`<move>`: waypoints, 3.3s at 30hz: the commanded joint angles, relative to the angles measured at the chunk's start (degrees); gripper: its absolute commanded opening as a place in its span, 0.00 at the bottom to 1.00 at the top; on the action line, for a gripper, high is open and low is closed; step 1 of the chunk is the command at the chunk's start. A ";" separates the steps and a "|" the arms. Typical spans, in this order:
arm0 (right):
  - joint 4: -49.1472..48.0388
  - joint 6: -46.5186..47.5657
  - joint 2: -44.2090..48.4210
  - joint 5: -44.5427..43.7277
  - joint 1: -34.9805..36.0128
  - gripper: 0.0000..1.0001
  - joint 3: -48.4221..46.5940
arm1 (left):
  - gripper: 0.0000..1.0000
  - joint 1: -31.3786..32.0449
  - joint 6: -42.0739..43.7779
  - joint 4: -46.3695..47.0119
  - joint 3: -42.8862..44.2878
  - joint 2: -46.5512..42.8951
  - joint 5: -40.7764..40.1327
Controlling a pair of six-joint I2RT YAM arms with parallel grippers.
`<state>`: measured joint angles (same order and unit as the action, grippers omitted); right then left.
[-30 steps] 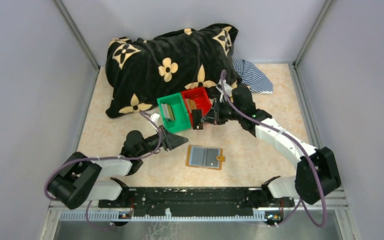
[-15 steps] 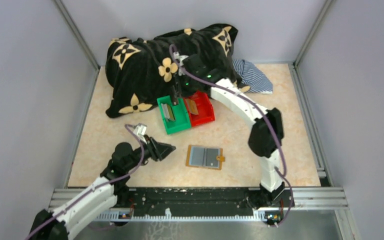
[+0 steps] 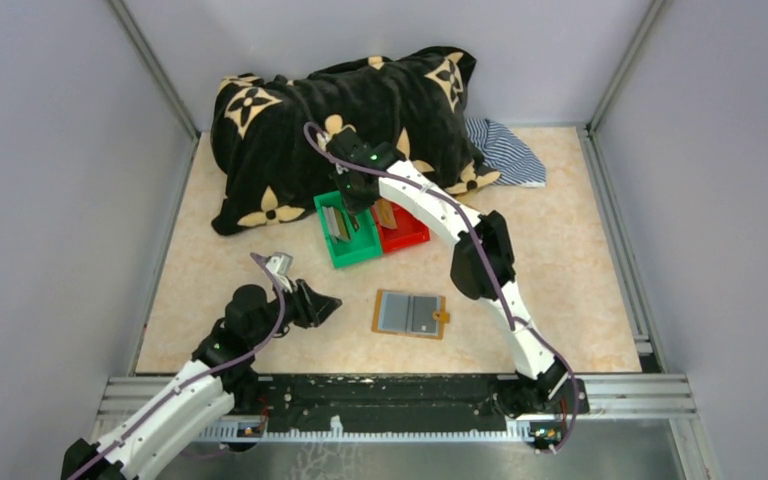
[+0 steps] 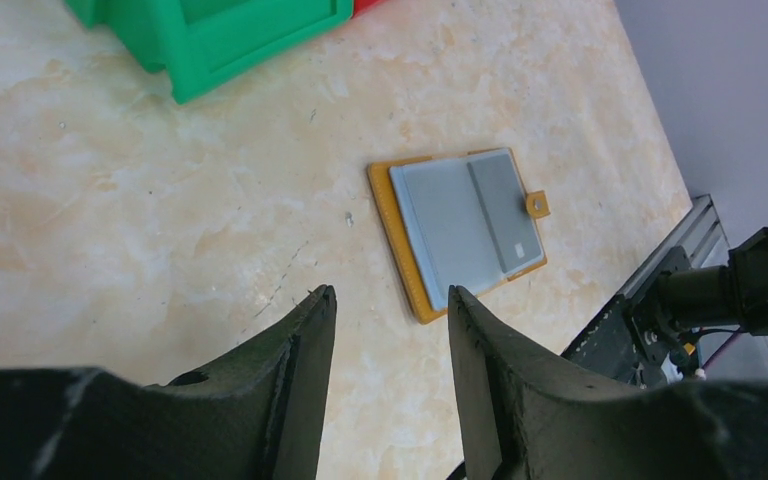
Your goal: Take the credit cards out of the card holder
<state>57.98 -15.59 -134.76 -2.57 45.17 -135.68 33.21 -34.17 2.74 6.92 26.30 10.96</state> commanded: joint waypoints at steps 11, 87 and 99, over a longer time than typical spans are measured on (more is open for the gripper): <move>-6.37 1.09 4.15 -2.30 0.01 0.00 6.99 | 0.50 -0.25 1.64 0.78 3.02 5.74 0.12; -10.80 -2.39 -9.44 -13.21 5.17 0.00 -3.70 | 0.49 -0.25 2.72 -5.95 2.49 3.25 0.29; -13.50 -1.90 -6.39 -12.23 6.03 0.23 0.56 | 0.49 -0.25 3.06 -4.42 1.66 4.88 0.27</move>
<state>46.74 -17.26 -143.46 -15.57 50.13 -135.46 33.21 -32.01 -2.98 9.15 31.05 11.07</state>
